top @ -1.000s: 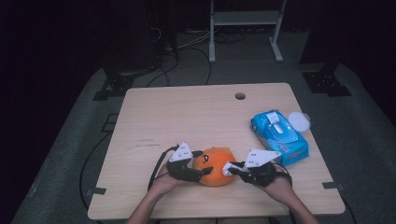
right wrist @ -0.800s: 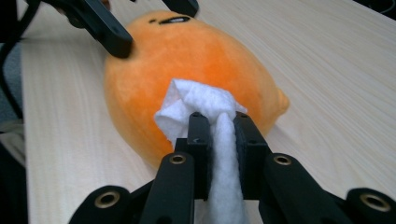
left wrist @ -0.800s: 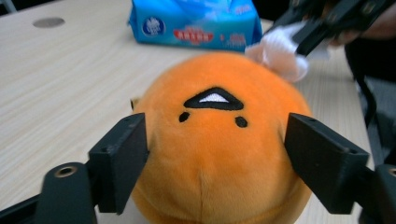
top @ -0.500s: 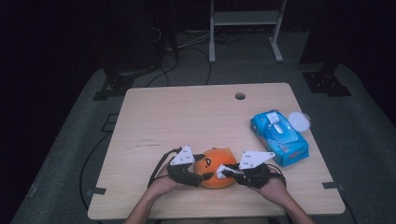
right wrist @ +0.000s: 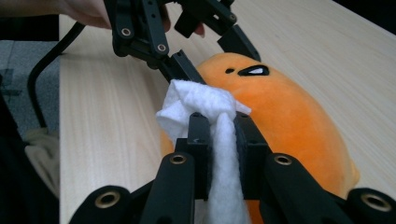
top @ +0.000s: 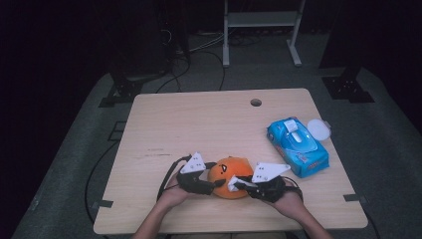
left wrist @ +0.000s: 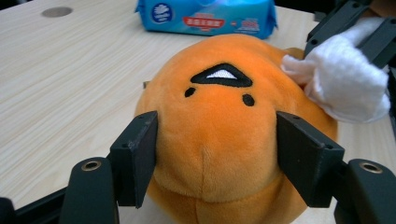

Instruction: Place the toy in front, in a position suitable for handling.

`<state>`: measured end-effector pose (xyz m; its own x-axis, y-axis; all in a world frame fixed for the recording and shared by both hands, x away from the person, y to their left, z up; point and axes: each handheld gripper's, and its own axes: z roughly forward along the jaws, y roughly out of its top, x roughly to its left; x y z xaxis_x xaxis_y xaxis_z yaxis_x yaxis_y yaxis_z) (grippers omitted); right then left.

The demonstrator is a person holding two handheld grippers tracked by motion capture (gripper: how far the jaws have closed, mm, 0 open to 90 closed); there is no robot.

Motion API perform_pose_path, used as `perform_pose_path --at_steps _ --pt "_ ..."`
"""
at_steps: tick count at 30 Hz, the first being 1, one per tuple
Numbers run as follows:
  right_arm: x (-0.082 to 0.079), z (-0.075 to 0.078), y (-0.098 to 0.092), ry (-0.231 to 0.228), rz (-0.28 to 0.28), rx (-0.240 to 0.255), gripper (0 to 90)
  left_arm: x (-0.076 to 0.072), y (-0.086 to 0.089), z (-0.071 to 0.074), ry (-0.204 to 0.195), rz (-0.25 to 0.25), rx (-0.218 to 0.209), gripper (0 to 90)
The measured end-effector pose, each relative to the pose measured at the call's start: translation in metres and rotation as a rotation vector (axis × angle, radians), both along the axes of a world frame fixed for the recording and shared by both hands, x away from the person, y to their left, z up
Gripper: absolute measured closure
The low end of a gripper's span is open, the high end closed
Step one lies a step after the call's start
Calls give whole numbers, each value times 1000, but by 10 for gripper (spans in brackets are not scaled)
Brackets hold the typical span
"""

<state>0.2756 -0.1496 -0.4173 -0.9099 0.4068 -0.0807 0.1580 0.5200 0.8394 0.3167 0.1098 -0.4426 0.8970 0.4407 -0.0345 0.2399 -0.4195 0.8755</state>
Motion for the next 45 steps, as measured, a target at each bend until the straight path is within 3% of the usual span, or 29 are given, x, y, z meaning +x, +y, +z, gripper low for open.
perform_pose_path --at_steps 4,8,12,14,17,21,24,29,33,37,39,42,45 --pt "10 1 -14 13 -42 10 783 4 6 2 34 35 -30 300" --pt "10 -3 -25 34 -53 12 784 6 5 0 72 0 -42 306" --pt "4 0 -10 25 -25 13 784 -1 -4 0 34 -51 -23 330" --pt "3 0 -1 12 -2 1 784 -6 -7 1 -12 -80 8 329" --pt "5 1 -1 10 4 -2 784 -5 -2 0 -10 -103 -5 329" --pt "10 2 -21 -4 -61 -5 784 -3 1 -2 2 -105 -16 315" --pt "11 1 -28 7 -82 2 785 -4 -2 -1 -16 -108 -15 316" --pt "3 1 -9 -6 -34 -10 784 -9 -9 2 -63 -132 30 316" --pt "9 3 -17 -4 -46 3 783 -6 -2 0 -35 -127 -1 329" --pt "16 4 -39 -18 -123 -5 784 -5 0 -1 -21 -131 -6 327" --pt "18 1 -47 -6 -147 -22 784 -4 0 0 3 -113 -17 279" --pt "15 -3 -45 -2 -130 -43 785 1 -4 0 80 -66 -48 158" --pt "7 -1 -32 -1 -77 -42 784 2 -5 -1 77 -58 -30 167"
